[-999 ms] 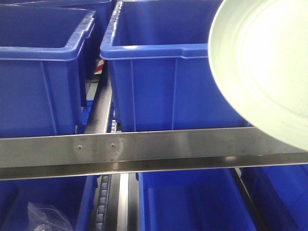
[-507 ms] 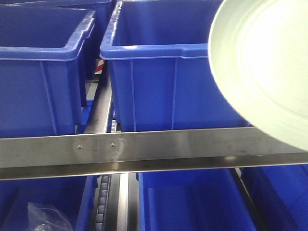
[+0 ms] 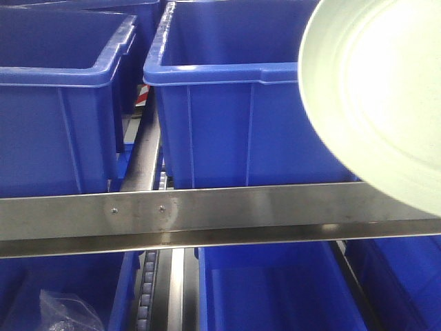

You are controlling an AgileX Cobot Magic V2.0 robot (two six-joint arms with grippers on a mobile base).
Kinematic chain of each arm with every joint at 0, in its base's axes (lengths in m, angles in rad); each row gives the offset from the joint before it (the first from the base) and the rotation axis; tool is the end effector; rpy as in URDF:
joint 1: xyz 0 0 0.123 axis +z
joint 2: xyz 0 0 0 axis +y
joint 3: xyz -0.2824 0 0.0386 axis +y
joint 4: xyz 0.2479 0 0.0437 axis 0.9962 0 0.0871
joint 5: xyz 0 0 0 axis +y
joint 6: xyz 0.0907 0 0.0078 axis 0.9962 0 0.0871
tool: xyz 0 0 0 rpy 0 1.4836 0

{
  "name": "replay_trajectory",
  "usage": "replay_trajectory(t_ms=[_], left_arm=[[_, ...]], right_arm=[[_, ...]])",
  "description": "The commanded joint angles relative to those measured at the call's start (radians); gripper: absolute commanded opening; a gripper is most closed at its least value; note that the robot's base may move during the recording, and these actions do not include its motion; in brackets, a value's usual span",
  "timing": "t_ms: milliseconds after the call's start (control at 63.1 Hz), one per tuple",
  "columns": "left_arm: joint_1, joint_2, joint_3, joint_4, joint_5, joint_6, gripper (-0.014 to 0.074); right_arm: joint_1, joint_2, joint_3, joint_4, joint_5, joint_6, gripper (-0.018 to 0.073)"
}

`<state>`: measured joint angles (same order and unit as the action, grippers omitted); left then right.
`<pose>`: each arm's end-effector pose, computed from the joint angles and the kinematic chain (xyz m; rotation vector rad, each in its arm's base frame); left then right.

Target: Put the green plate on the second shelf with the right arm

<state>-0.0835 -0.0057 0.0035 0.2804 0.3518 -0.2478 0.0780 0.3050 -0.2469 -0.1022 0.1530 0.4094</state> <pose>0.0535 0.0043 0.1817 0.0232 1.8194 0.0393 0.0824 0.0050 0.2625 0.2072 1.6888 0.2758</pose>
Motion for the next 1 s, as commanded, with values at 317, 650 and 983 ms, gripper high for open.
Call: replay_trajectory(t_ms=[317,650,983], left_arm=[[-0.007,-0.023,0.041,0.004,-0.058,-0.002,0.0125],[-0.007,-0.023,0.041,0.004,-0.058,-0.002,0.0125],[-0.007,-0.023,0.041,0.004,-0.058,-0.002,0.0125]], right_arm=[[-0.008,0.002,-0.035,-0.005,-0.110,0.001,0.0048],[-0.008,0.002,-0.035,-0.005,-0.110,0.001,0.0048],[-0.008,0.002,-0.035,-0.005,-0.110,0.001,0.0048]])
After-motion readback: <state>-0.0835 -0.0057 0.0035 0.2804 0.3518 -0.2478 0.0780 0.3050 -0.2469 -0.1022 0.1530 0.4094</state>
